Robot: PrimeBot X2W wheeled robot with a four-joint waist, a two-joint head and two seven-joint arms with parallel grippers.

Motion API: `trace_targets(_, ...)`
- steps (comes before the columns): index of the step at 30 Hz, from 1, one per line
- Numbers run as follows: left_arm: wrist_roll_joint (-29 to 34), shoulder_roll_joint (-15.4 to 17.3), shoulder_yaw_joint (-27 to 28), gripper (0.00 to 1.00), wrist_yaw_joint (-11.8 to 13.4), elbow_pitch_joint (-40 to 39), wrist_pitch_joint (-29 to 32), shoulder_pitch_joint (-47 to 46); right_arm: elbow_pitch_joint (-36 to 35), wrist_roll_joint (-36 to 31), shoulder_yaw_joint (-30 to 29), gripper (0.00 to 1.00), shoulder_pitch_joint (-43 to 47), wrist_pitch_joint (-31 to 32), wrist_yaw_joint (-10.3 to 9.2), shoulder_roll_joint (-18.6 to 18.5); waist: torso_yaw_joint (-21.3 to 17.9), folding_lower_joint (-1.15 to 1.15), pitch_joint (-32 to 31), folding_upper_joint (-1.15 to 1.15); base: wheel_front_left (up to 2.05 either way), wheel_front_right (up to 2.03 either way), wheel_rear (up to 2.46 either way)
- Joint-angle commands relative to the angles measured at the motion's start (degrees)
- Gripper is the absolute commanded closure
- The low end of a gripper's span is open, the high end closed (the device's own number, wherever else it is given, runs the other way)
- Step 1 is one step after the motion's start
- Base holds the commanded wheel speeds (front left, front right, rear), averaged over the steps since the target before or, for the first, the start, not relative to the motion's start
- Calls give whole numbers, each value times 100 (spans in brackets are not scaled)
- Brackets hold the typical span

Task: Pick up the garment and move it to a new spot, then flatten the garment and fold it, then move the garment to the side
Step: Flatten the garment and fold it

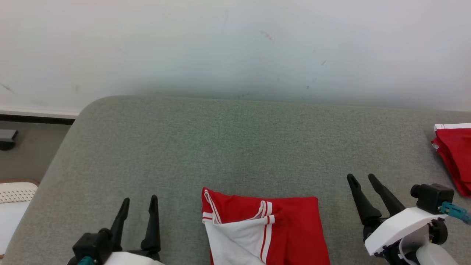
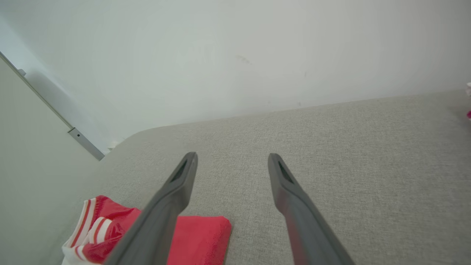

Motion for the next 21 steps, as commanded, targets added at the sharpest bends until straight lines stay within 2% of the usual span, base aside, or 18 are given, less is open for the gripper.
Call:
trace_targets(1, 87, 22, -2, 0, -1, -1, -8, -14, 3, 8, 3, 0, 61, -21, -12, 83, 12, 0, 8, 0, 0, 0, 0)
trace_targets(2, 87, 22, -12, 0, -2, 8, -8, -27, 5, 83, 22, 0, 77, 9, -12, 146, 23, 0, 12, 0, 0, 0, 0)
trace_targets(3, 88, 23, -11, 0, -6, 17, -8, -41, 1, 168, 44, 43, 85, 47, -12, 203, 37, 0, 16, 0, 0, 0, 0)
trace_targets(4, 95, 22, -13, 0, -16, 26, -8, -54, 10, 318, 65, 78, 95, 120, -12, 266, 55, 0, 16, 0, 0, 0, 0)
trace_targets(5, 97, 22, -22, 0, -29, 35, -8, -63, 27, 468, 105, 100, 103, 239, -12, 320, 81, 0, 16, 0, 0, 0, 0)
trace_targets(13, 39, 22, -44, 0, -27, 92, -8, -85, 660, 1649, -16, 100, -111, 1557, -12, 743, 357, 0, 26, 0, 0, 0, 0)
trace_targets(21, -26, 23, -89, 0, -16, 133, -8, -88, 1227, 2293, 52, 100, -95, 2640, -12, 948, 652, 0, 35, 0, 0, 0, 0)
